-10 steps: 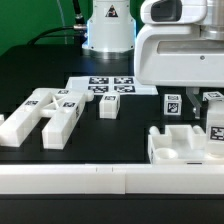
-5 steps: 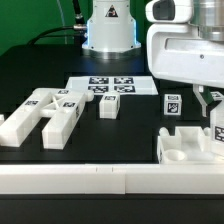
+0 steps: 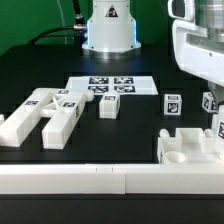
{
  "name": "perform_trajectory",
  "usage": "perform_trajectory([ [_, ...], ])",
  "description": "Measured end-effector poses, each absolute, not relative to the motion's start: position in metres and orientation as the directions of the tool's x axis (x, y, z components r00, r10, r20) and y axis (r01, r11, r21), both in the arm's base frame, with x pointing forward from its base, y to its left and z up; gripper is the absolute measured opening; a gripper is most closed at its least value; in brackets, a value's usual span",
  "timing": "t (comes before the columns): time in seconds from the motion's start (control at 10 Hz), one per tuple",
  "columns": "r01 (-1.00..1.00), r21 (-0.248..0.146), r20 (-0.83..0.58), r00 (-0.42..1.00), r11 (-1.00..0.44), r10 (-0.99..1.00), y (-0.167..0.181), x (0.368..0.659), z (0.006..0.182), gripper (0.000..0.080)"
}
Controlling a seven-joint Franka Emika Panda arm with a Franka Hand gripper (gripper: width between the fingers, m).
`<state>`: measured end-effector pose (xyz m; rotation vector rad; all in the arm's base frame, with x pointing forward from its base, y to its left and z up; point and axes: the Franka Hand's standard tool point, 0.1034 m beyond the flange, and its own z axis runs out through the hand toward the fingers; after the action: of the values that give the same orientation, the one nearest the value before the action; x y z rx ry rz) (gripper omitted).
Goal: Assemble chair
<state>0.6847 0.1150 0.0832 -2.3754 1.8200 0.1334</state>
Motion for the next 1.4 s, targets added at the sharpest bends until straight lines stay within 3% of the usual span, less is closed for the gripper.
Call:
perform_trajectory([
  [0.3, -0.983, -0.055, -0.172, 0.183, -0.176, -0.968, 0.116, 0.685, 0.083, 0.0291],
  [0.4, -0.969, -0.058, -0.172, 0.248, -0.241, -0.953, 0.116, 0.684, 0.083, 0.0381],
  [0.5, -0.932, -0.055, -0.177, 0.363, -0.359, -0.915, 0.115, 0.682, 0.085, 0.0381],
  [0.6, -0.917, -0.061, -0.176, 0.399, -0.394, -0.9, 0.115, 0.683, 0.086, 0.0555],
  [0.7, -0.887, -0.072, -0.172, 0.461, -0.456, -0.871, 0.116, 0.682, 0.085, 0.063],
  [1.1, -0.664, -0.127, -0.135, 0.747, -0.737, -0.65, 0.116, 0.682, 0.084, 0.0648],
  [1.4, -0.432, -0.12, -0.114, 0.901, -0.894, -0.42, 0.119, 0.674, 0.081, 0.0648],
])
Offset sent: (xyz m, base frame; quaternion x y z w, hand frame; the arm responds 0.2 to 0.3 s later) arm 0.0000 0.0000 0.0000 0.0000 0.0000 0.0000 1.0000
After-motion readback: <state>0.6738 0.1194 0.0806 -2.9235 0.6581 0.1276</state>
